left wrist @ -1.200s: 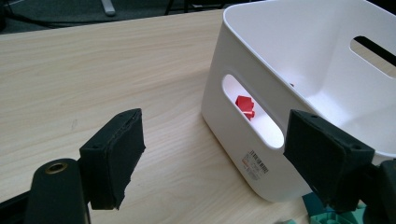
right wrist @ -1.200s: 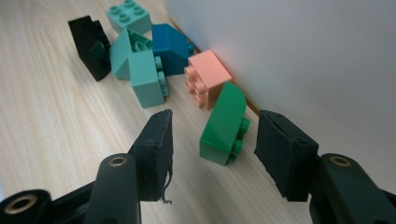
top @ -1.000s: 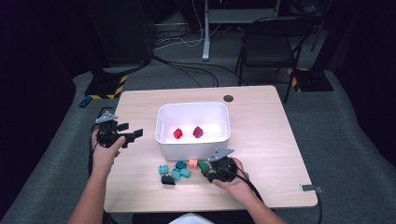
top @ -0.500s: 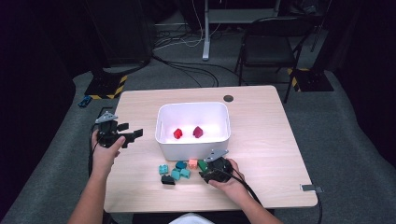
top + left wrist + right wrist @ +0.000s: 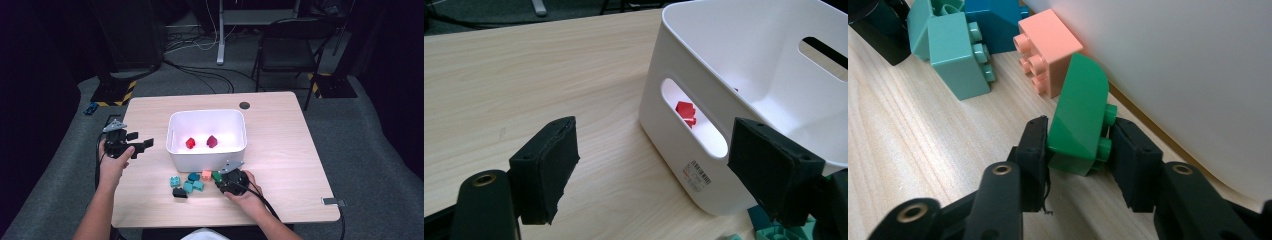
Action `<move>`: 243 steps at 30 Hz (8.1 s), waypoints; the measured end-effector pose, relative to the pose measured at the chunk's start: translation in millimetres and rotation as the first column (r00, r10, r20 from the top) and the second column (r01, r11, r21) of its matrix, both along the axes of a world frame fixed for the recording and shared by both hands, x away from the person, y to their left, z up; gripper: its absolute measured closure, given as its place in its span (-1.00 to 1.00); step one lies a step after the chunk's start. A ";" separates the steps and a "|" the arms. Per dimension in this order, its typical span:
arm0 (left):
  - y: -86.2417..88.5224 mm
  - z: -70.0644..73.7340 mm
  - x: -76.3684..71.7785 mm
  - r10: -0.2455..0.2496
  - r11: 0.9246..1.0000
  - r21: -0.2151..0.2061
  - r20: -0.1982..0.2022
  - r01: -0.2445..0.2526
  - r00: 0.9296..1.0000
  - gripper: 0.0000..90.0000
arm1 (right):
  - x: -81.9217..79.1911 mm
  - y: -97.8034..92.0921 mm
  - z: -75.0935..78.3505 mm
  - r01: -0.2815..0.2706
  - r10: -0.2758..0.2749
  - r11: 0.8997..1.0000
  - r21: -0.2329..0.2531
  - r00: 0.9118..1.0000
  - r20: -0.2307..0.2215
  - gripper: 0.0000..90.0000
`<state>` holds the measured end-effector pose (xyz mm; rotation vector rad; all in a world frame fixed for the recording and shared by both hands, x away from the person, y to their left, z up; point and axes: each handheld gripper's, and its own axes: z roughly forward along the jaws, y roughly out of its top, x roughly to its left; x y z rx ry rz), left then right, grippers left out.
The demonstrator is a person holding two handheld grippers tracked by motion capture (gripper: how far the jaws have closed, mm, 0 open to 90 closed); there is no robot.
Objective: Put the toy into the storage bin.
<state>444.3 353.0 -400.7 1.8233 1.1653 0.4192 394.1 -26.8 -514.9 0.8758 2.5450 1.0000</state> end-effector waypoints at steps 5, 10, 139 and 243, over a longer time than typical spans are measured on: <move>0.4 0.2 -0.3 0.005 1.000 -0.004 -0.001 -0.005 1.000 -0.56 | 0.1 -1.8 0.5 -0.002 0.002 1.000 0.002 1.000 -0.003 0.44; 0.0 0.0 -0.6 0.013 1.000 -0.015 -0.001 -0.013 1.000 -0.56 | -0.8 -4.0 2.6 0.002 -0.002 1.000 0.013 1.000 -0.016 0.45; 4.6 -0.5 1.7 0.009 1.000 -0.030 -0.005 -0.009 1.000 -0.55 | 156.3 58.0 118.5 -0.056 0.060 0.996 0.075 0.997 -0.051 0.44; 0.5 -3.8 1.8 0.014 1.000 -0.007 0.004 -0.014 1.000 -0.48 | -5.2 47.6 16.4 -0.234 0.238 0.968 0.089 0.970 -0.040 0.18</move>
